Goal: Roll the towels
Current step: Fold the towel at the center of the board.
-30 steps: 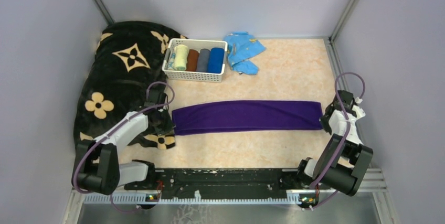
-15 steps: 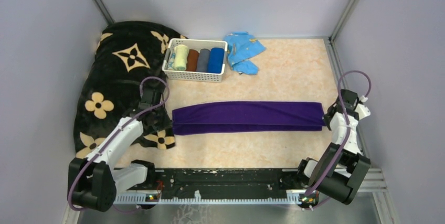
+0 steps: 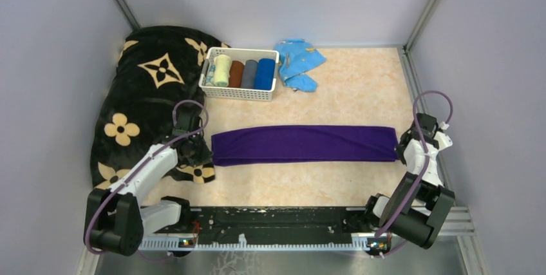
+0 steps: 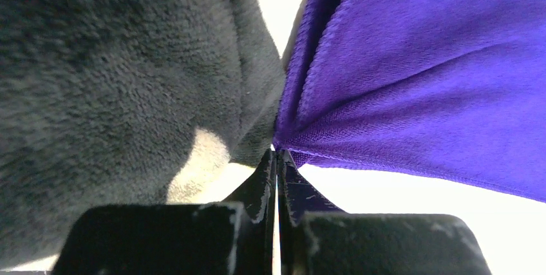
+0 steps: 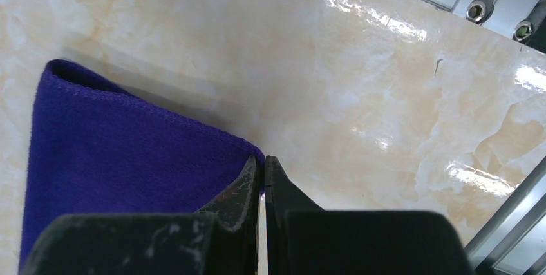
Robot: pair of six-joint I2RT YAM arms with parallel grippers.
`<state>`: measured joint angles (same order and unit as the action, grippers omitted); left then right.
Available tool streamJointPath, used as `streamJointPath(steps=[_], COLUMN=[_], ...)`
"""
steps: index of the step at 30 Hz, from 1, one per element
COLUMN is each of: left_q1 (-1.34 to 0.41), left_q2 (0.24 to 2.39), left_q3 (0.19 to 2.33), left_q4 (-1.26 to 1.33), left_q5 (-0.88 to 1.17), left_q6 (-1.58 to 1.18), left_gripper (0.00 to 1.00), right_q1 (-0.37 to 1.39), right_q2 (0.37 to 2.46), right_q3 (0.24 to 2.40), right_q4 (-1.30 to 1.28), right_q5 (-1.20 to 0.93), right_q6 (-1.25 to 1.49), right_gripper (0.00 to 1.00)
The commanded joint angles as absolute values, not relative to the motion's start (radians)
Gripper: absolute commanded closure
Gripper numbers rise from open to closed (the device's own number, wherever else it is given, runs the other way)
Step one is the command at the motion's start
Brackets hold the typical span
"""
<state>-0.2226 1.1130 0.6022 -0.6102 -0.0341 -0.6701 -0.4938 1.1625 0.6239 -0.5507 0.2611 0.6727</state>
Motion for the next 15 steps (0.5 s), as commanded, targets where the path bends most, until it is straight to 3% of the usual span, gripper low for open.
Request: streamJointPath(steps=[1,4,9,15], left_q1=[-0.221,-0.222,-0.222,-0.222], left_q2=[1.144,1.128,1.031,0.949], left_q3=[0.56,0.556,0.58,0.661], left_q4=[-0.603,-0.601,-0.631,-0.643], left_q5=[-0.014,-0.023,-0.065,-0.061], left_q6=[-0.704,-0.715,-0.724,-0.679], left_gripper=[0.98,0.88,0.54,0.42], right_q1=[-0.508,-0.508,-0.508,-0.508], right_q2=[1.185,1.183,1.159,1.086], right_q3=[0.608,0.6,0.617,0.673], right_q4=[-0.499,-0.488,-0.504,-0.528], right_q5=[0.269,0.254,0.256,0.272], right_q6=[0.654,0.653,0.65,0.624], right_gripper=[0.97,0.87,0.66,0.45])
